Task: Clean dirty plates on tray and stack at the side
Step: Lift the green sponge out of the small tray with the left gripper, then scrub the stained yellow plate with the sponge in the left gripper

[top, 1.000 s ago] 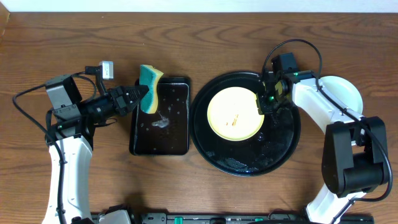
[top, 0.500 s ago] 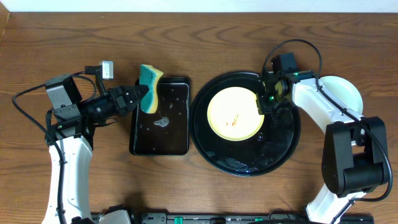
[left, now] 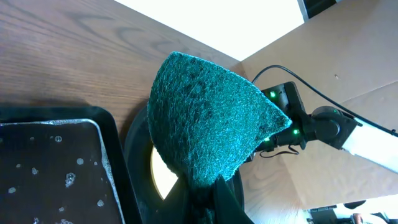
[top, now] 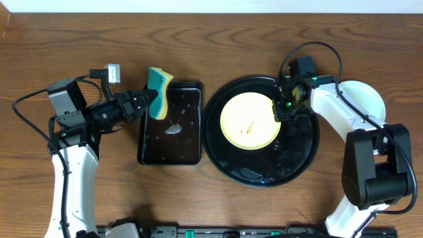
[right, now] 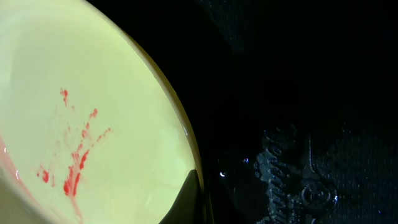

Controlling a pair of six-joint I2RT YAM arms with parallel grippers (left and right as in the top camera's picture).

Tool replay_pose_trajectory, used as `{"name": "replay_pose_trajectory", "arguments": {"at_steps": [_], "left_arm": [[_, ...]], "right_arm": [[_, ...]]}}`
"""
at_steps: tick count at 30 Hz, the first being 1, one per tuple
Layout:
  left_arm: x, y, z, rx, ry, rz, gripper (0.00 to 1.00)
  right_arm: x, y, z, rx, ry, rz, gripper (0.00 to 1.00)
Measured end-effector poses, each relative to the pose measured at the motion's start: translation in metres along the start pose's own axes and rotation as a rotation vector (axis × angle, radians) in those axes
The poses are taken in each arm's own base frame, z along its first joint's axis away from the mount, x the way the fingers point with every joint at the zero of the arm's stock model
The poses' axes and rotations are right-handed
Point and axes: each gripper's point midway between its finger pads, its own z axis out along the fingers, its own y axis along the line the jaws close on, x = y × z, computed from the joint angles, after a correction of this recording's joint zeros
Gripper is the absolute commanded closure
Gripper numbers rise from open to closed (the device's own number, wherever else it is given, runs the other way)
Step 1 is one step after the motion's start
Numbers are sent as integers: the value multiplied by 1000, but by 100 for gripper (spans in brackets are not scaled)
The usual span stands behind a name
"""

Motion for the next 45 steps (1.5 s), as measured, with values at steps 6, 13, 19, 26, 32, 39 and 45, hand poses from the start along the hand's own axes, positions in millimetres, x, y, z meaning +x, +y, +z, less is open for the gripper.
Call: {"name": "replay_pose_trajectory", "arguments": {"at_steps": [6,13,19,26,32,39,45], "left_arm": [[4,8,11,-77,11,13,93],[36,55,34,-481,94,4,93],[66,106,40,-882,177,79,93],[93,129,47,-1085,277,190,93],[91,122,31,-1179,339,211,93],[63,97,56,-1061,267,205,93],[66,43,122,-689,222,169,92]], "right_arm": [[0,0,0,0,0,0,99],[0,0,0,1,1,1,99],[1,-1,0,2,2,1,99],[1,-1,0,2,2,1,99],[2,-1,0,3,7,2,99],[5,8,2,3,20,-21,99],[18,20,10,-2,53,-42,99]]}}
